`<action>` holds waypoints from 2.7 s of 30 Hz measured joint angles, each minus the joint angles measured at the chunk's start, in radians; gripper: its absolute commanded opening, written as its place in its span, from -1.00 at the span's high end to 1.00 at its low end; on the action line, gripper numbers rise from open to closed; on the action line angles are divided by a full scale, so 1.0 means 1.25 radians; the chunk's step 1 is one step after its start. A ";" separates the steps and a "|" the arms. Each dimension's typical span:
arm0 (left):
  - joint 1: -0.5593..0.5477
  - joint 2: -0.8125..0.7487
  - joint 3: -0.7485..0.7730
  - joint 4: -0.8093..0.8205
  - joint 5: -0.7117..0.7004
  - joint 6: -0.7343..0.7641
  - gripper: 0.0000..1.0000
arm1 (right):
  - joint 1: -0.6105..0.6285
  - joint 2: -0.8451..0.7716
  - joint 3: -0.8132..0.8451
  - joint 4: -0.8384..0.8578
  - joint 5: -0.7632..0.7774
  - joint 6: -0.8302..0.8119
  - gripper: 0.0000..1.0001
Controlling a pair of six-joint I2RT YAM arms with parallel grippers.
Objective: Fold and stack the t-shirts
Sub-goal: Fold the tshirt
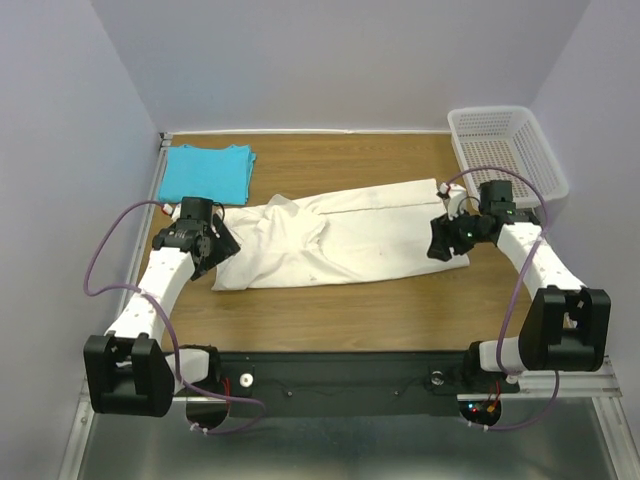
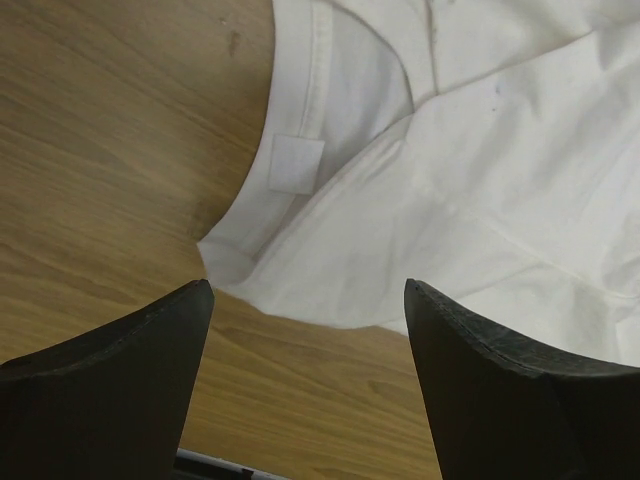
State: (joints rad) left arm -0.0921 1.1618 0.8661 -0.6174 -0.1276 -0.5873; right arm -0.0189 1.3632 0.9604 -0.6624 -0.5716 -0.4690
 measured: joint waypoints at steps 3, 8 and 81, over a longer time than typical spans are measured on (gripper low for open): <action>0.005 0.003 -0.008 -0.010 -0.004 0.002 -0.73 | -0.048 0.000 -0.005 -0.015 0.008 -0.011 -0.37; 0.022 0.033 -0.029 0.011 -0.002 0.012 -0.64 | -0.110 0.002 -0.005 -0.039 0.016 -0.030 -0.37; 0.044 0.130 -0.054 0.041 0.081 0.122 1.00 | -0.289 0.273 0.048 -0.019 -0.022 -0.013 0.56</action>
State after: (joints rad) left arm -0.0368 1.3243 0.7990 -0.5663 -0.0269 -0.4343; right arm -0.3805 1.7042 1.0203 -0.6865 -0.5987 -0.4858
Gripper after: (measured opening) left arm 0.131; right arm 0.307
